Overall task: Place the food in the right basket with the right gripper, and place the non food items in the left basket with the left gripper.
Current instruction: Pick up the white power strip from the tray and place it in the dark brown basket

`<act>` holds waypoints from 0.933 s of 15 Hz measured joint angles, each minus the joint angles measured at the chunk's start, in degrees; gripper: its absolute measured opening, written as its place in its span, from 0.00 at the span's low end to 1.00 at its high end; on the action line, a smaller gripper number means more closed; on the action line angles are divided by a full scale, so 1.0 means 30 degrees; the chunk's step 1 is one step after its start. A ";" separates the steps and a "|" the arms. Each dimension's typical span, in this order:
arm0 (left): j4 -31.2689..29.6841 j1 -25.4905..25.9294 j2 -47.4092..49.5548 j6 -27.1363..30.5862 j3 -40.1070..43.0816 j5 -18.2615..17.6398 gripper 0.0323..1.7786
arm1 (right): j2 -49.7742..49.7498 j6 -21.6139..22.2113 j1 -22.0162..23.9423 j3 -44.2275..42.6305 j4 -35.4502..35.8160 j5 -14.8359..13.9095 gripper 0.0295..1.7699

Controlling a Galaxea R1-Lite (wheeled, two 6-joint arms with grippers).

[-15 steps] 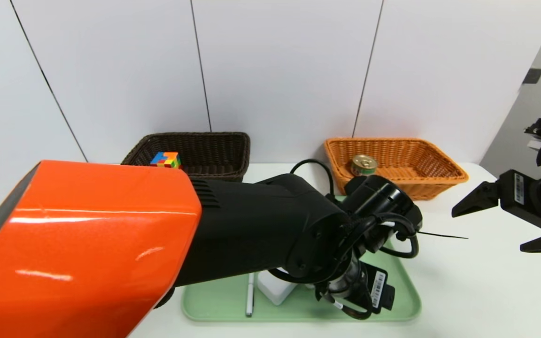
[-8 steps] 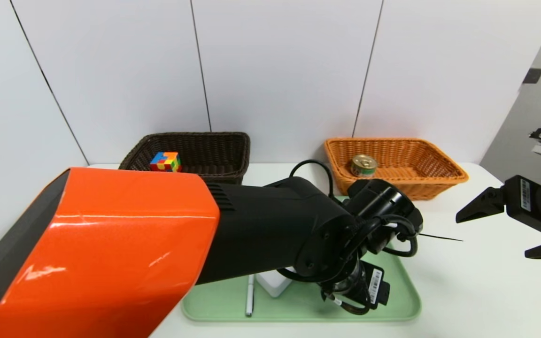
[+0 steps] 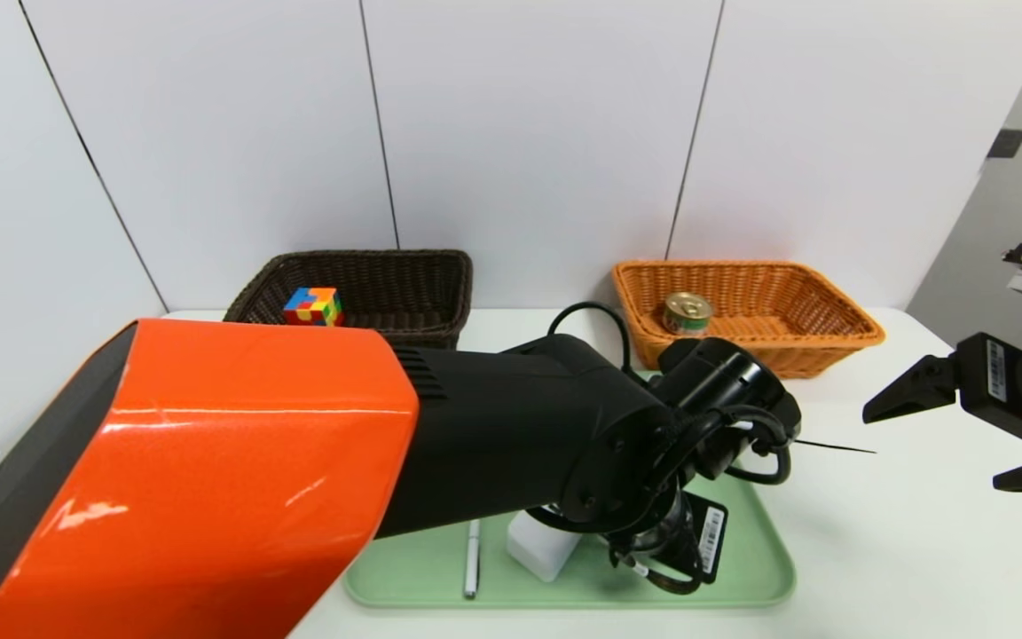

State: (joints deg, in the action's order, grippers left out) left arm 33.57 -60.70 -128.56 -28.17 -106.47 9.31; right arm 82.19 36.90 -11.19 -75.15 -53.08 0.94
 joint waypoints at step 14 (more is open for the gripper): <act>0.0016 0.0020 0.0211 -0.0484 -0.0138 -0.0065 0.04 | -0.0191 -0.0024 -0.0008 0.0207 0.0033 0.0264 0.96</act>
State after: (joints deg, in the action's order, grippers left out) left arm 33.62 -60.64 -127.93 -29.62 -106.89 9.12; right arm 81.62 36.83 -11.22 -74.53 -52.98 1.73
